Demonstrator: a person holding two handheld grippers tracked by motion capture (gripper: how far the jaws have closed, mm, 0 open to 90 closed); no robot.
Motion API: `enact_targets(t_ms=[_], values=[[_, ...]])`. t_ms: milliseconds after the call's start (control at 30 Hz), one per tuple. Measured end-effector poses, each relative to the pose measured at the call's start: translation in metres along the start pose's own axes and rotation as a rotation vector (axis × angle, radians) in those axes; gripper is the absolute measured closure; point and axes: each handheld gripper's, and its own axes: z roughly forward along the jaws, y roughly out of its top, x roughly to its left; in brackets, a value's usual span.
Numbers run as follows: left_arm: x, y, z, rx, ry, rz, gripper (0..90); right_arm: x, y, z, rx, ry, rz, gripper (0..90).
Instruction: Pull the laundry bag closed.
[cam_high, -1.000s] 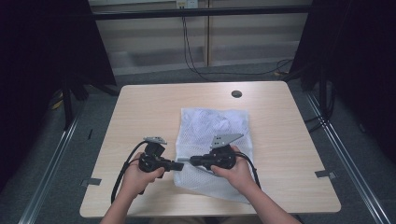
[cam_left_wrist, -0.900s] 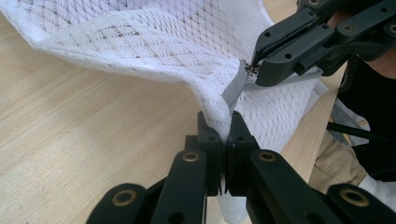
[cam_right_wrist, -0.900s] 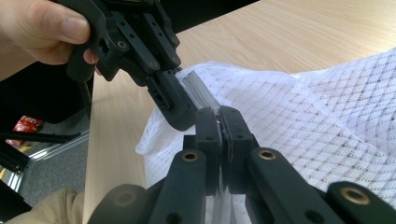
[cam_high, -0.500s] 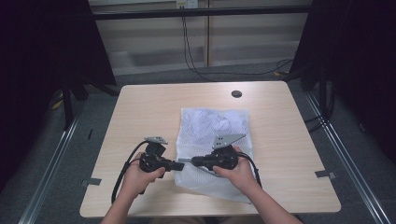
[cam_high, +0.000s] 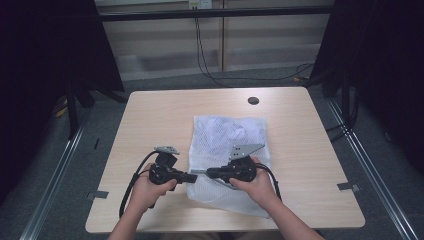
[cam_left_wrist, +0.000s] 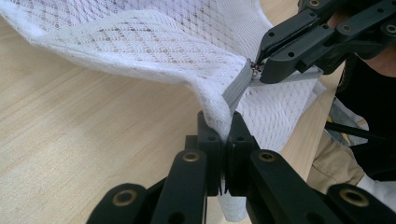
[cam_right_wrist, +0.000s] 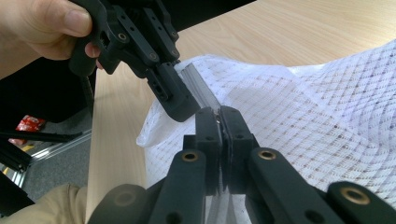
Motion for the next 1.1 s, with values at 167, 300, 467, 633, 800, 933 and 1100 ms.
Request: enact_targets(t_ms=[167,300,467,633,800,933,1100], values=[[0.0023,-0.0010,-0.0024,0.001,0.011,-0.005,87.7,-0.0003,-0.0010,-0.0004,0.005,-0.002,0.001,87.0],[0.0046,-0.0029,-0.0051,-0.010,-0.007,-0.016,87.7,-0.0045,-0.0037,-0.0052,-0.004,-0.006,0.016,86.9],[0.0039,-0.0020,-0.0052,-0.004,0.001,-0.010,87.7,-0.0051,-0.0035,-0.0062,-0.004,-0.012,0.014,86.9],[0.0042,-0.0025,-0.0050,-0.001,0.000,-0.011,87.7,-0.0041,-0.0037,-0.0062,0.002,-0.007,0.010,86.9],[0.0036,-0.0027,-0.0040,0.003,-0.002,-0.007,87.7,-0.0040,-0.0049,-0.0067,0.007,-0.004,0.007,86.9],[0.0029,-0.0025,-0.0038,0.007,0.008,-0.004,87.7,-0.0043,-0.0064,-0.0073,0.005,-0.001,0.011,86.9],[0.0043,-0.0031,-0.0052,-0.001,0.003,-0.010,87.6,-0.0051,-0.0071,-0.0086,0.003,-0.002,0.008,86.9]])
